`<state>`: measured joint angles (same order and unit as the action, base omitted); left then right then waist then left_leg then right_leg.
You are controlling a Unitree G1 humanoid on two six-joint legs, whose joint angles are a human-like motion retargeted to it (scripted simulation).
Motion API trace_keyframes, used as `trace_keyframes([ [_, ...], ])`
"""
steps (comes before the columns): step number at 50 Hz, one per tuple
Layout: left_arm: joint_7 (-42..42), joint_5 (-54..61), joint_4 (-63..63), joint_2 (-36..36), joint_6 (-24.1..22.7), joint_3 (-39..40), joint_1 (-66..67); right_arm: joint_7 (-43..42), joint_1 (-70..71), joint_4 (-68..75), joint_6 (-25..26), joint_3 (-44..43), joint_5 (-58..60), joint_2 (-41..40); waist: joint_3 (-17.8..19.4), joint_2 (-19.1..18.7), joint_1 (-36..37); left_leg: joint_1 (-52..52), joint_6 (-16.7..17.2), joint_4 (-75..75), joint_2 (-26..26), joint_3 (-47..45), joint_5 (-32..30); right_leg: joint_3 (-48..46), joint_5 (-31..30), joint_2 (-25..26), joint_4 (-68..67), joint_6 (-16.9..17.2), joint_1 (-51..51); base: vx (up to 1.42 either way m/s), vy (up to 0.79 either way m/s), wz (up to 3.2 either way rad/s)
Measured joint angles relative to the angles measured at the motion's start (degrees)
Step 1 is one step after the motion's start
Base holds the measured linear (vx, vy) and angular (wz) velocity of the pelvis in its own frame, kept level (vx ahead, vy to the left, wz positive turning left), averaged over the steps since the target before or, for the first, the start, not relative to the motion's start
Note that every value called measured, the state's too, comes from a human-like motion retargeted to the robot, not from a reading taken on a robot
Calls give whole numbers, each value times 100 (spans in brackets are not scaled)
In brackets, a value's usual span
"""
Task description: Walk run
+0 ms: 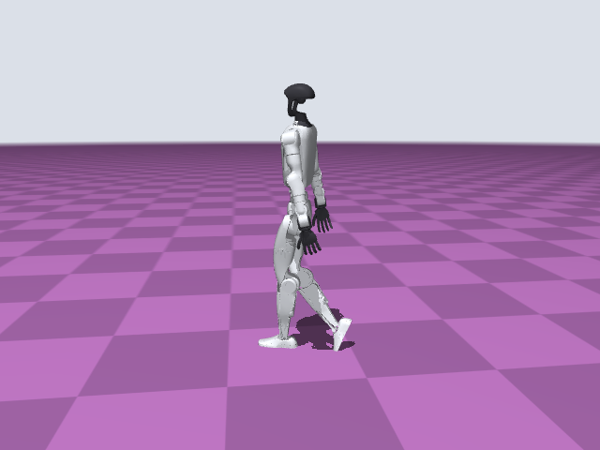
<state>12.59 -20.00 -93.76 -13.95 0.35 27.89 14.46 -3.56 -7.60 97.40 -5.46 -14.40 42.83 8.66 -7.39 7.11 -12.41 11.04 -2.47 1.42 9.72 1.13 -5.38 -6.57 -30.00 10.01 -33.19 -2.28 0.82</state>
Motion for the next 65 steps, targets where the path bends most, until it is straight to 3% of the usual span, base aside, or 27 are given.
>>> trace_keyframes([
  [2, 7, 300, 92, 38, 2, -121, -356, 96, -180, 0, -115, 80, -121, 8, 42, -21, 124, -182, -82, 15, -71, -159, 225, -546, 0, -398, -763, 336, 259, 60, -14, -132],
  [5, -90, 681, 342, 151, -118, -262, -889, 263, -325, -35, 61, 27, 113, -13, 53, -632, 357, -255, -102, 56, -810, -471, 494, -973, 217, -77, -572, -256, 616, 51, -6, -181],
  [7, -75, 862, 542, 285, -208, -389, -1263, 317, -341, -134, 163, -82, 300, 39, 68, -843, 290, -357, -132, 137, -905, -654, 672, -974, 872, -67, -714, -388, 1083, 39, 3, -100],
  [12, 132, 1061, 1114, 387, -549, -764, -1964, 297, -349, -374, 61, -197, 273, 20, 210, -1004, -329, -796, -186, 160, -721, -866, 959, -882, 1904, -341, 94, 26, 1898, 48, 0, -17],
  [20, 242, 633, 1509, 241, -789, -1188, -2680, 373, -292, -419, 54, -401, -74, -188, 451, -933, -930, -1825, -198, 34, -253, -1204, 1377, -1021, 1996, -1210, 2784, 293, 2336, 58, -10, -17],
  [23, 273, 379, 1494, 288, -806, -1257, -2733, 441, -315, -290, 57, -402, -175, -242, 464, -1019, -881, -2117, -58, 81, -305, -1325, 1406, -1330, 2060, -1219, 3432, 386, 2329, 66, -22, -30],
  [28, 415, -12, 1379, 519, -928, -1329, -2279, 580, -438, -84, 190, -528, 22, -243, 273, -1133, -1061, -2359, 343, 524, -456, -1083, 776, -1626, 1666, -1172, 3265, -108, 2040, 81, -32, 34],
  [30, 359, -226, 1251, 629, -935, -1286, -1918, 598, -465, -14, 255, -553, 96, -200, 143, -1238, -1107, -2315, 568, 922, -652, -1170, -50, -937, 1932, -941, 3150, -398, 1957, 79, -34, 39],
  [32, 159, -397, 1043, 746, -904, -1271, -1553, 629, -400, 0, 316, -573, 36, -126, 118, -1143, -1109, -2158, 717, 1686, -657, -1076, -1108, -958, 2195, -1096, 3082, -406, 1668, 84, -33, 14],
  [33, 41, -436, 910, 768, -894, -1252, -1380, 628, -334, 0, 321, -541, -5, -91, 117, -1020, -1088, -2014, 742, 2169, -597, -1060, -1537, -1090, 2295, -1204, 3093, -443, 1484, 85, -33, -33],
  [36, -133, -604, 427, 692, -824, -1131, -997, 509, -32, -112, 238, -373, -187, -32, 104, -704, -939, -1344, 345, 3713, -492, -1264, -2309, -904, 2567, -1290, 3155, -639, 1085, 65, -24, -43],
  [37, -139, -693, 277, 649, -754, -1103, -889, 469, 84, -189, 210, -325, -243, -15, 128, -702, -1129, -1016, 268, 4229, -469, -969, -2282, -1013, 2643, -1279, 3214, -697, 950, 66, -23, 222],
  [40, -165, -1093, -60, 553, -388, -896, -539, 340, 501, -391, 196, -189, -178, 93, 248, -848, -2337, 75, 375, 5392, -227, 603, -1231, -2283, 2778, -1226, 3474, -891, 579, 54, -25, 184],
  [42, -143, -1234, -239, 525, -223, -610, -296, 255, 810, -495, 241, 18, 78, 201, 111, -651, -485, 209, 315, 4862, -793, -1111, -592, -448, 3042, -1076, 3324, -709, 506, 43, -20, -501],
  [45, 131, -1109, -364, 452, -140, -500, 33, 406, 1151, -817, 154, 132, 277, 314, 231, -626, -624, 745, 49, 4168, -820, -1097, -14, -815, 3191, -890, 3335, -944, 336, 70, -14, -54],
  [48, 209, -1018, -364, 451, -138, -220, 331, 557, 1422, -1161, 17, 235, 150, 379, 350, -690, -247, 987, 56, 2902, -1069, -1517, 43, -486, 3429, -615, 3281, -1016, 152, 53, -10, -79],
  [55, 160, -659, -364, 445, -182, 220, 610, 665, 1633, -1651, -291, 105, -382, 382, 541, -747, 156, 1420, 508, 158, -630, -1136, 129, -597, 3911, -201, 3271, -1015, -482, 67, -10, -12],
  [58, 215, -553, -364, 486, -147, 318, 599, 645, 1570, -1529, -291, 34, -479, 338, 548, -675, 203, 1314, 537, -240, -499, -1367, 168, -709, 4004, -139, 3158, -1024, -732, 86, -7, 14],
  [60, 256, -516, -364, 535, -136, 386, 540, 659, 1517, -1327, -234, 16, -453, 315, 494, -609, 285, 1236, 64, -18, -491, -1561, -55, -781, 3915, -159, 3040, -970, -846, 73, -7, -22],
  [62, 368, -559, -361, 573, -137, 454, 464, 705, 1409, -1066, -115, 10, -293, 284, 405, -529, 466, 1137, -132, 46, -489, -1807, -296, -747, 3588, -222, 2868, -861, -950, 81, -5, -62],
  [65, 543, -550, -342, 574, -161, 445, 319, 749, 1126, -704, 168, -2, 133, 193, 231, -387, 574, 848, -475, 11, -327, -1558, -339, -988, 2530, -444, 2491, -691, -1051, 110, -1, -40],
])
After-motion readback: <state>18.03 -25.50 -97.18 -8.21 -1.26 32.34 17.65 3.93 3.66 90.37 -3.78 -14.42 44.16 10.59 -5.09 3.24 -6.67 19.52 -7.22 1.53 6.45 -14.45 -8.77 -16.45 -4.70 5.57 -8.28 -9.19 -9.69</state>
